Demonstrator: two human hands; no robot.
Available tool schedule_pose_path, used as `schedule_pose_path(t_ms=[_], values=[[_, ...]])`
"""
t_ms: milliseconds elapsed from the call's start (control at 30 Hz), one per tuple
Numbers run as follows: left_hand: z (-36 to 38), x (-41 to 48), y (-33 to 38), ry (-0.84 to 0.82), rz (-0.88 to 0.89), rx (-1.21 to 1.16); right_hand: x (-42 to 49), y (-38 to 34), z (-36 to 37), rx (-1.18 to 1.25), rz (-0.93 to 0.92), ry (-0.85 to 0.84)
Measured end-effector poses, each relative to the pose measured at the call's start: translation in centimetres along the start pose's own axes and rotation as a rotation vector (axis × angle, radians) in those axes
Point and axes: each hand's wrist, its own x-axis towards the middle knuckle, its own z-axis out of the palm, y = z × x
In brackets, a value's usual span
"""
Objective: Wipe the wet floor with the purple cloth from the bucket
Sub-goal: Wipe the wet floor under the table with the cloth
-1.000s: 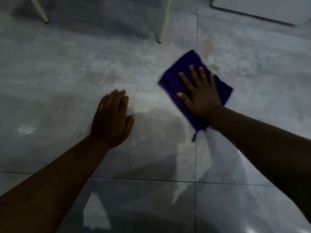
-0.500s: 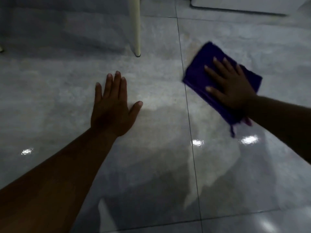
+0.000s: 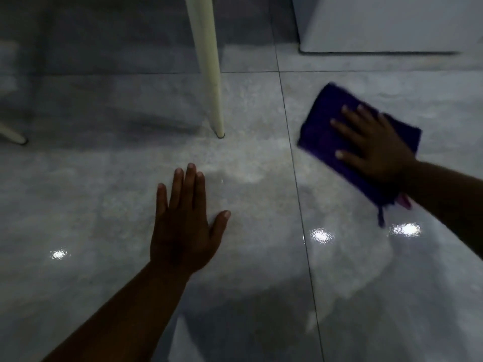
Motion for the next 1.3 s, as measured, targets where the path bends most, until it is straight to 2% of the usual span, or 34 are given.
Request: schedule_pose_path(t_ms=[67,133,200,267,400,467,533,600,667,733,800,867,933,1000,1067,1167,1233,1300], values=[[0.2,0.1,-0.1,0.005,-0.001,0.008,5.3,0.1,-1.1,0.037,0.131,0.009],[0.4,0.1,-0.1,0.015,0.002,0.005,10.0,-1.4,-1.9,0.029,0.156,-0.012],[0.6,0.1,-0.1,0.027,0.008,0.008,13.2,-4.0,-2.1,0.014,0.122,-0.017],[0.6,0.4,-0.2,0.026,0.000,-0.002,14.2,-7.4,-1.9,-0.041,-0.005,-0.014],[0.0,0.2,0.0,0.005,-0.002,-0.030,6.6,-11.5,0.3,-0.160,-0.365,-0.006],[-0.3,0.1,0.2,0.001,0.005,-0.017,-1.4,-10.6,2.0,-0.140,-0.525,-0.014],[-0.3,0.5,-0.3,0.009,-0.006,0.011,-8.6,-6.6,3.9,-0.113,-0.555,-0.022],[-0.2,0.8,-0.6,0.016,-0.003,0.027,-13.3,-0.8,3.7,-0.110,-0.419,-0.011],[0.0,0.7,-0.5,0.024,0.021,0.032,-14.8,3.8,2.6,-0.066,-0.124,-0.024],[0.4,0.5,-0.5,0.028,0.033,0.021,-13.0,4.7,2.0,0.012,0.193,-0.025],[0.5,0.3,-0.6,0.012,0.022,0.014,-9.8,1.9,1.9,0.032,0.321,0.020],[0.3,0.0,-0.5,-0.008,0.010,-0.001,-7.3,-3.0,2.2,0.007,0.202,0.043],[-0.4,-0.1,0.0,-0.029,-0.002,-0.015,-8.1,-7.8,3.2,-0.028,-0.064,0.046],[-1.3,-0.2,0.3,-0.066,-0.026,-0.011,-12.7,-12.1,5.0,-0.023,-0.352,0.051],[-2.1,-0.5,1.5,-0.052,-0.023,-0.036,-20.6,-14.5,7.2,0.019,-0.552,0.065],[-2.3,-1.2,4.4,-0.007,0.038,-0.091,-30.9,-12.2,9.2,0.011,-0.621,0.067],[-1.9,-1.4,6.6,-0.014,0.091,-0.123,-33.4,-7.4,8.9,-0.028,-0.547,0.036],[-1.1,-1.0,8.7,-0.029,0.143,-0.123,-32.3,-2.3,8.0,-0.025,-0.391,-0.017]])
